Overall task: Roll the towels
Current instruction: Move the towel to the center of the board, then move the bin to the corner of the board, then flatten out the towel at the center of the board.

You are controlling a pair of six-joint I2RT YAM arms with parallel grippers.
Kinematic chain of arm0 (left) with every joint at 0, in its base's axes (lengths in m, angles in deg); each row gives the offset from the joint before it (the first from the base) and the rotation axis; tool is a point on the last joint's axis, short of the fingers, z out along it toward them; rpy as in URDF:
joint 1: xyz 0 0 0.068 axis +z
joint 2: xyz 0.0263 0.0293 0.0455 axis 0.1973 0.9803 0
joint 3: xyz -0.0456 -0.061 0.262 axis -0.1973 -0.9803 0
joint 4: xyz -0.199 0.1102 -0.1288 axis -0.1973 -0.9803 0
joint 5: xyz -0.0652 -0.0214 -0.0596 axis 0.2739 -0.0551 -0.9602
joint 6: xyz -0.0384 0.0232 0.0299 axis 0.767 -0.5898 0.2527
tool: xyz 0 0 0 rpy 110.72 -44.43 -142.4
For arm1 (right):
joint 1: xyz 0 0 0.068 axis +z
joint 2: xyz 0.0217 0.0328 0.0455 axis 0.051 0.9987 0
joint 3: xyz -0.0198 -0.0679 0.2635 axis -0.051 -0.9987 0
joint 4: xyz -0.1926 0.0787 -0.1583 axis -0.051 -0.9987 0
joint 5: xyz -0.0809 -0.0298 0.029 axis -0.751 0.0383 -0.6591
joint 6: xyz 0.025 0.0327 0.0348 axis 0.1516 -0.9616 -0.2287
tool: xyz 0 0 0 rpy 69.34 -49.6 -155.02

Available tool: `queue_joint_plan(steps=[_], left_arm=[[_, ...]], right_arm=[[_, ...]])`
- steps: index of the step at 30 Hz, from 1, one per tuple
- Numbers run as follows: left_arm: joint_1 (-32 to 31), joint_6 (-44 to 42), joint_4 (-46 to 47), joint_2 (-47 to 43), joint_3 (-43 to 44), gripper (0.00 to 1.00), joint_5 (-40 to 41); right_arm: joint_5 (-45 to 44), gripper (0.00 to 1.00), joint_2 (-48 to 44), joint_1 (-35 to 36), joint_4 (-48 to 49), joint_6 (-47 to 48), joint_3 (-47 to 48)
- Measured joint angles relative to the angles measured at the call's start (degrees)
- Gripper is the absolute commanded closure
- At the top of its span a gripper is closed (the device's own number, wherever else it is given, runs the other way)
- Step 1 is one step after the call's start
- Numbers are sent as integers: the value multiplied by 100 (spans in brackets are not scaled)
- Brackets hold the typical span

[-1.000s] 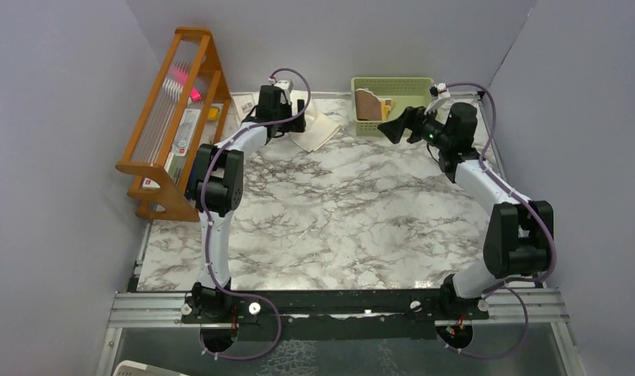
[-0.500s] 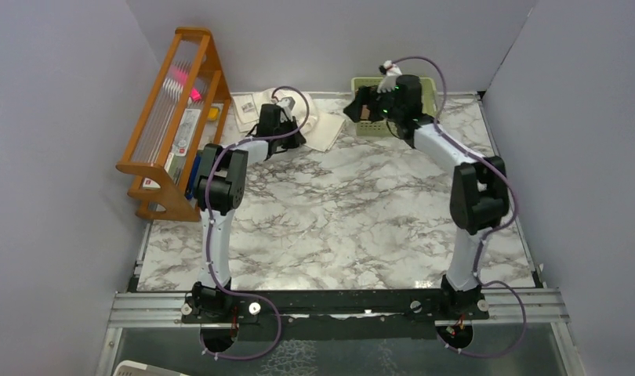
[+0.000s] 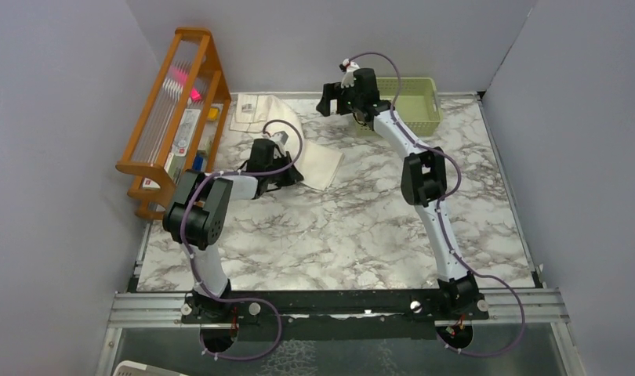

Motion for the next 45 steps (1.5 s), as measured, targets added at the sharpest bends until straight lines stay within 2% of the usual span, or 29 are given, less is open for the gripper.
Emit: queue_joint_plan(steps=[5, 10, 15, 17, 19, 21, 25, 30, 33, 36, 38, 45], left_arm=[[-752, 223, 81, -599, -516, 100, 138], [-1652, 654, 374, -699, -623, 100, 275], [-2055, 1047, 708, -647, -623, 100, 575], [-2103, 1167, 831, -636, -623, 100, 695], [-2107, 1235, 918, -636, -605, 97, 811], [-2103, 1241, 955, -605, -466, 91, 848], [-2041, 1250, 1051, -400, 57, 91, 844], [-1777, 1215, 1134, -358, 372, 100, 769], [-1519, 1207, 1126, -332, 485, 100, 671], [-1287, 1193, 1073, -306, 614, 100, 570], [-1196, 1185, 1036, -273, 719, 100, 485], [-1180, 1126, 944, -247, 852, 100, 216]], right_arm=[[-348, 0, 61, 2, 17, 243, 26], [-778, 0, 61, -120, -20, 590, 26], [-1014, 0, 2, -588, -118, 785, -37], [-1029, 0, -219, -852, -114, 857, -356], [-1010, 0, -695, -1073, -39, 979, -1078], [-929, 0, -1497, -1318, 216, 1082, -2273], [-531, 0, -3460, -1414, 1062, 1198, -4625], [463, 0, -6120, -1005, 3174, 1464, -7600], [734, 0, -7149, -487, 4531, 2004, -9407], [1060, 0, -7333, 42, 5119, 2699, -10719], [1255, 0, -7160, 142, 5239, 2979, -11140], [1641, 2, -6509, 122, 5912, 3508, -11127]])
